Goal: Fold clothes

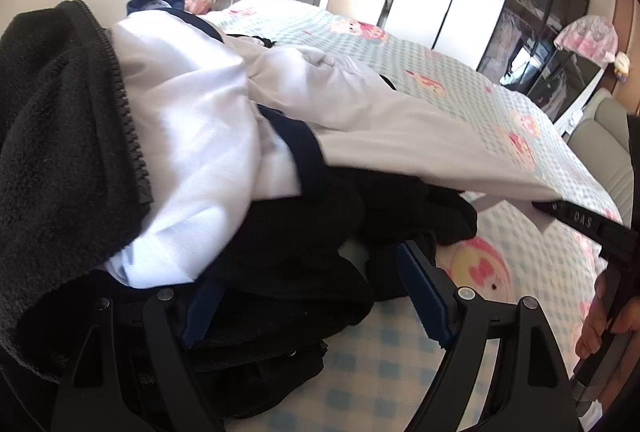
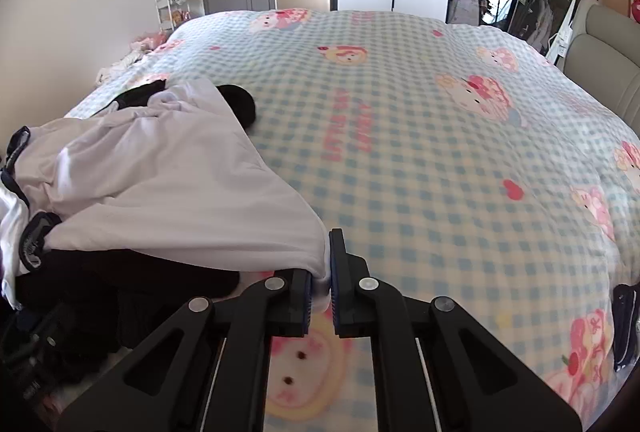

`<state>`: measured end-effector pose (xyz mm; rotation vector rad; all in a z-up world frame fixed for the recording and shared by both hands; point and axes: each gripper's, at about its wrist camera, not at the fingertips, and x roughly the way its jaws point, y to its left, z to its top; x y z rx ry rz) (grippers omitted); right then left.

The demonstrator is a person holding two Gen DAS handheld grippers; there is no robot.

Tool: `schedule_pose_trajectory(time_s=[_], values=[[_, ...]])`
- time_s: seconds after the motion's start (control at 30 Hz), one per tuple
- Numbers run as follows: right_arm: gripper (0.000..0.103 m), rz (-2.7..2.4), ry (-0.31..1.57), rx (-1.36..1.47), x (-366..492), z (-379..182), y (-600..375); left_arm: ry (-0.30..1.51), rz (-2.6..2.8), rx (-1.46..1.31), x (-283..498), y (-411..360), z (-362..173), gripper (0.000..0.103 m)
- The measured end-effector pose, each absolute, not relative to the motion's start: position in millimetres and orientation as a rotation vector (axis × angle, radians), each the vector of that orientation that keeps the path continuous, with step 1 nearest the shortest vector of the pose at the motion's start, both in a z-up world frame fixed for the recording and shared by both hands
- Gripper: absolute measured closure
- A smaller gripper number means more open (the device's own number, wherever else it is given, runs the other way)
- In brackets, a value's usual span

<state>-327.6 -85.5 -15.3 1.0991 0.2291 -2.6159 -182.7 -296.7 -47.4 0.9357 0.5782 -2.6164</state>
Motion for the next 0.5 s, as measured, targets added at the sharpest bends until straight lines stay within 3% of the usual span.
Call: schedule_pose_trajectory(time_s=[0.17,0.3,0.37,0.5], values=[[0.097,-2.702,0.427,0.958,-310,1,-98,0.735,-2.558,0.763,-164,-333,-36,0.019],[0.097,-2.721,0.194,0.932,-320,16,-76,0.975,-2.619,0.715,-151,-355,-37,0.019],[0.097,-2.758,0.189,0.872,-309,25,-62,1.058,-2.691,0.704,-150,-356,-36,0.019],[0.097,-2.831,0.134,0.769,-281,53,-26,1.084,-2.723,0.734,-154,-345,-30,0.02]])
